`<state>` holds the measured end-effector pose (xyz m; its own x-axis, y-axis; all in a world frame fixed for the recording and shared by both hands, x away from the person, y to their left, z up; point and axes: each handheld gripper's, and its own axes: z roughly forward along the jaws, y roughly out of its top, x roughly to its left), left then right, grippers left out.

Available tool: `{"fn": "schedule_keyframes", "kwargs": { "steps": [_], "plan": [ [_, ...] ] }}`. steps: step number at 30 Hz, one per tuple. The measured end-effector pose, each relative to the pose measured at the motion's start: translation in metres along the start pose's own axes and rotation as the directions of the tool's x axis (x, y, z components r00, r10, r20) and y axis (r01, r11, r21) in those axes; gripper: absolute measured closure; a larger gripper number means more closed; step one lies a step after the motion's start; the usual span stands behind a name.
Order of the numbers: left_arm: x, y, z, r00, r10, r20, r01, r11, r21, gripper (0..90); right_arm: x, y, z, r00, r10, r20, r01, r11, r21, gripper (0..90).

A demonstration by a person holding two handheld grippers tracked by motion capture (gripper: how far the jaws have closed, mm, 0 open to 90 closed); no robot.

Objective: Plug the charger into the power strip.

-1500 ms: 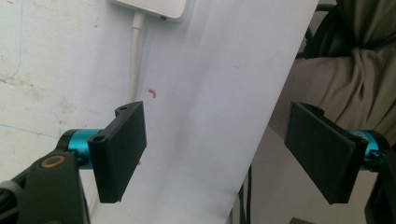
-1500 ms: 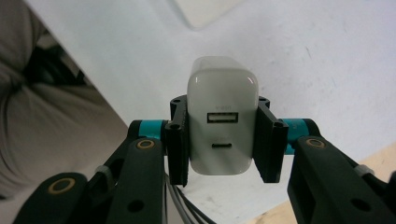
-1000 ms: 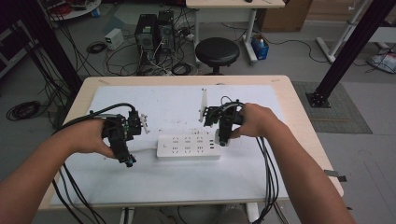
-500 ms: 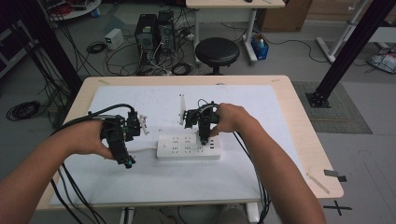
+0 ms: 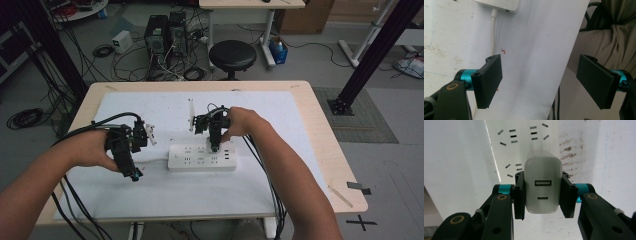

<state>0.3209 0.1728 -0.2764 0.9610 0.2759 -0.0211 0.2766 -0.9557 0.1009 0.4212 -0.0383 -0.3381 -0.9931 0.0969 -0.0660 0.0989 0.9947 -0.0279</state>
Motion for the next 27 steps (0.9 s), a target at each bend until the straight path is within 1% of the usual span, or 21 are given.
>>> {"fn": "schedule_keyframes", "kwargs": {
  "steps": [3, 4, 5, 6, 9, 10, 14, 15, 18, 19, 21, 23, 24, 27],
  "plan": [
    [0.0, -0.0001, 0.0005, 1.0, -0.003, -0.001, 0.003, 1.0, 0.0, 21.0, -0.0016, 0.0008, 0.0022, 0.9999, -0.008, -0.012, 0.008, 1.0, 0.006, 62.0],
    [0.0009, -0.0001, 0.0001, 1.0, 0.006, -0.001, -0.006, 1.0, 0.005, 21.0, -0.0025, 0.0012, 0.0034, 0.9998, -0.019, -0.009, 0.019, 1.0, 0.013, 62.1],
    [0.001, -0.0003, 0.0001, 1.0, 0.003, 0.001, -0.003, 1.0, 0.003, 21.0, -0.0023, 0.0011, 0.0034, 0.9997, -0.016, -0.021, 0.016, 1.0, 0.013, 62.0],
    [0.0014, -0.0008, 0.0004, 1.0, -0.002, 0.002, 0.002, 1.0, -0.004, 21.0, -0.0026, 0.0013, 0.0045, 0.9994, -0.026, -0.021, 0.027, 1.0, 0.011, 62.0],
    [0.0028, -0.0019, 0.0011, 1.0, -0.007, 0.005, 0.007, 1.0, -0.002, 21.0, -0.003, 0.0021, 0.0068, 0.998, -0.061, -0.02, 0.061, 0.998, 0.014, 62.0],
    [0.0033, -0.002, 0.0015, 1.0, -0.007, 0.006, 0.007, 1.0, -0.001, 21.0, -0.0029, 0.0024, 0.0067, 0.9979, -0.061, -0.022, 0.061, 0.998, 0.016, 62.0],
    [0.0044, -0.0015, 0.0025, 1.0, -0.004, 0.009, 0.004, 1.0, -0.003, 21.0, -0.0045, 0.0022, 0.0074, 0.9957, -0.09, -0.023, 0.09, 0.996, 0.009, 62.1],
    [0.0048, -0.0013, 0.0026, 1.0, 0.0, 0.01, 0.0, 1.0, -0.001, 21.0, -0.0046, 0.0022, 0.0075, 0.993, -0.116, -0.02, 0.116, 0.993, 0.011, 62.1],
    [0.005, -0.0012, 0.0032, 0.9999, -0.004, 0.01, 0.004, 1.0, 0.003, 21.0, -0.0039, 0.0024, 0.0079, 0.9915, -0.129, -0.016, 0.13, 0.991, 0.015, 62.1],
    [0.0051, -0.0012, 0.0033, 0.9999, -0.005, 0.01, 0.005, 1.0, 0.002, 21.0, -0.0037, 0.0027, 0.0077, 0.9918, -0.127, -0.016, 0.127, 0.992, 0.02, 62.2],
    [0.005, -0.001, 0.0034, 0.9999, -0.008, 0.009, 0.008, 1.0, -0.003, 21.0, -0.0043, 0.0035, 0.0084, 0.9914, -0.129, -0.02, 0.13, 0.991, 0.014, 62.2],
    [0.0054, -0.0005, 0.0031, 0.9999, -0.002, 0.012, 0.002, 1.0, -0.002, 21.0, -0.0061, 0.0035, 0.009, 0.9907, -0.133, -0.027, 0.133, 0.991, 0.007, 62.2],
    [0.005, -0.0003, 0.0032, 0.9999, -0.001, 0.013, 0.001, 1.0, -0.002, 21.0, -0.0061, 0.0028, 0.0091, 0.9922, -0.121, -0.031, 0.121, 0.993, 0.008, 62.2],
    [0.0058, 0.0003, 0.0032, 0.9999, 0.005, 0.015, -0.005, 1.0, 0.002, 21.0, -0.0051, 0.0024, 0.0095, 0.9923, -0.121, -0.028, 0.121, 0.993, 0.003, 62.2]
  ]
}}
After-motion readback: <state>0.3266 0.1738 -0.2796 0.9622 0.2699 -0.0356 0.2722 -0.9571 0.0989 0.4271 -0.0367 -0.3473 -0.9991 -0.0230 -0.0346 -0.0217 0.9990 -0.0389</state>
